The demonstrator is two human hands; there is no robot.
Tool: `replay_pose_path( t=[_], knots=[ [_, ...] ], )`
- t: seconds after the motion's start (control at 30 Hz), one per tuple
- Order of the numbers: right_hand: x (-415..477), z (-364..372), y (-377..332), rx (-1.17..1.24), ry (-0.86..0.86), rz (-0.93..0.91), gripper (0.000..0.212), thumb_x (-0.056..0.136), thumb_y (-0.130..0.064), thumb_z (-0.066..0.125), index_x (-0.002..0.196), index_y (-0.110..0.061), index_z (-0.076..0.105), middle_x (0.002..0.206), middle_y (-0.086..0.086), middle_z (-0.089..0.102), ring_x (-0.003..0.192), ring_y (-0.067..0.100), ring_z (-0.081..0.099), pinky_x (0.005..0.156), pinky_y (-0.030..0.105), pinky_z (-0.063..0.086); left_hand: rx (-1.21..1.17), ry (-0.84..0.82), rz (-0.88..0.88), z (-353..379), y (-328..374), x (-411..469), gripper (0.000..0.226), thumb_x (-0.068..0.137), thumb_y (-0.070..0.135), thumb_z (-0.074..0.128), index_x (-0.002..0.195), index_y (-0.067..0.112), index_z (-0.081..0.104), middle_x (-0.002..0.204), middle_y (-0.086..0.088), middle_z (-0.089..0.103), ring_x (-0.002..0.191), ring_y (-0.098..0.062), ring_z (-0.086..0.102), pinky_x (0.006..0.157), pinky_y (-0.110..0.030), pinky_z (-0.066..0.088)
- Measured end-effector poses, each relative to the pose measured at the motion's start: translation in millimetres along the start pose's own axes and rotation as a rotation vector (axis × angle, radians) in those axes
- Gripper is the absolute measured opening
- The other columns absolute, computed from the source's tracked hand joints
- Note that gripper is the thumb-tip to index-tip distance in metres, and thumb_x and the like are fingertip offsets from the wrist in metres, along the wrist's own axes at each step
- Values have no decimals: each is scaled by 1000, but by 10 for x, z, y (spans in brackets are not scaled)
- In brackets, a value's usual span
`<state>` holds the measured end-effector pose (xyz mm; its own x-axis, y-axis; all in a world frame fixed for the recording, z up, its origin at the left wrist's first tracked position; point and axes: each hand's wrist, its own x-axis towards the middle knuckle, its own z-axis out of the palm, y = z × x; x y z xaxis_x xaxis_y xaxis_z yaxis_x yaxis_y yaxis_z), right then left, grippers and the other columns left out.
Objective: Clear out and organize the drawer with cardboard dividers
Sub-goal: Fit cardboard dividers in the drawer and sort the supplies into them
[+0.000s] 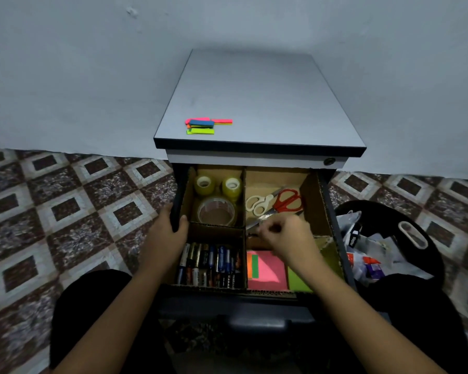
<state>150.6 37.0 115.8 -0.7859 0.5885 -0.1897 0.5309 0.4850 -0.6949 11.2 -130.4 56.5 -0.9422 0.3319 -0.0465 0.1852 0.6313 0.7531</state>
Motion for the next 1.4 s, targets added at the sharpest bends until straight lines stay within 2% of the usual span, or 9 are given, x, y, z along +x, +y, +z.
replay_pose_path(
  t=[0.07, 0.13, 0.33, 0.47, 0.6, 0.7, 1.17, 1.3, 1.4],
  knots=[
    [129, -214, -272, 10, 84, -121, 9, 91, -23, 59, 88, -18, 67, 73, -10, 57, 61, -4, 52, 54, 8, 45, 17, 4, 2, 6, -6, 7, 50, 98, 36, 43, 143, 18, 31, 133, -12, 54, 117, -30, 53, 90, -38, 45],
    [329, -377, -549, 29, 147, -228, 9, 90, -22, 60, 91, -18, 68, 76, -9, 59, 62, -5, 51, 51, 4, 41, 33, -7, -10, 12, -24, 14, 51, 98, 38, 42, 144, 19, 30, 132, -11, 54, 115, -29, 55, 89, -38, 47],
    [1147, -465, -1168, -132, 202, -439, 26, 94, -15, 51, 114, -7, 66, 119, 7, 65, 109, 17, 57, 90, 21, 41, 20, -21, -27, -2, -49, 23, 52, 96, 43, 41, 142, 21, 31, 131, -9, 55, 112, -27, 57, 89, -42, 50],
    [1633, -400, -1306, -381, 144, -476, 31, 95, -13, 48, 118, 1, 62, 126, 16, 59, 118, 29, 51, 101, 33, 39, 2, 2, 1, 0, -23, 4, 47, 97, 37, 43, 140, 19, 36, 124, -7, 59, 109, -24, 58, 83, -34, 49],
    [1903, -354, -1343, -530, 41, -438, 27, 95, -13, 44, 90, 2, 65, 95, 15, 64, 99, 34, 53, 87, 33, 43, 7, 8, 13, -18, -29, 14, 49, 96, 37, 44, 141, 20, 35, 127, -7, 58, 111, -24, 58, 87, -35, 49],
    [1990, -324, -1372, -573, 22, -450, 28, 92, -14, 49, 108, 1, 66, 112, 15, 66, 105, 30, 58, 94, 40, 47, -14, 4, 23, -19, -35, 14, 48, 96, 37, 44, 141, 21, 35, 126, -6, 59, 110, -23, 58, 87, -36, 50],
    [1986, -406, -1407, -600, -7, -400, 32, 84, -11, 60, 113, 3, 62, 115, 17, 63, 104, 29, 60, 90, 36, 49, -36, -10, 20, -8, -46, 20, 51, 97, 37, 43, 143, 20, 32, 129, -7, 56, 113, -24, 56, 90, -38, 49],
    [1904, -442, -1393, -583, 6, -400, 29, 84, -12, 59, 108, 5, 65, 113, 17, 64, 103, 29, 59, 86, 34, 47, -29, 0, 34, -8, -42, 10, 49, 97, 37, 43, 142, 21, 34, 127, -6, 58, 111, -23, 57, 87, -36, 49],
    [1839, -492, -1337, -462, 6, -373, 25, 84, -9, 62, 104, 6, 66, 111, 18, 64, 90, 22, 56, 67, 28, 44, -14, 8, 31, -6, -33, 12, 47, 97, 36, 44, 141, 20, 35, 125, -6, 59, 109, -24, 58, 85, -34, 49]
  ],
)
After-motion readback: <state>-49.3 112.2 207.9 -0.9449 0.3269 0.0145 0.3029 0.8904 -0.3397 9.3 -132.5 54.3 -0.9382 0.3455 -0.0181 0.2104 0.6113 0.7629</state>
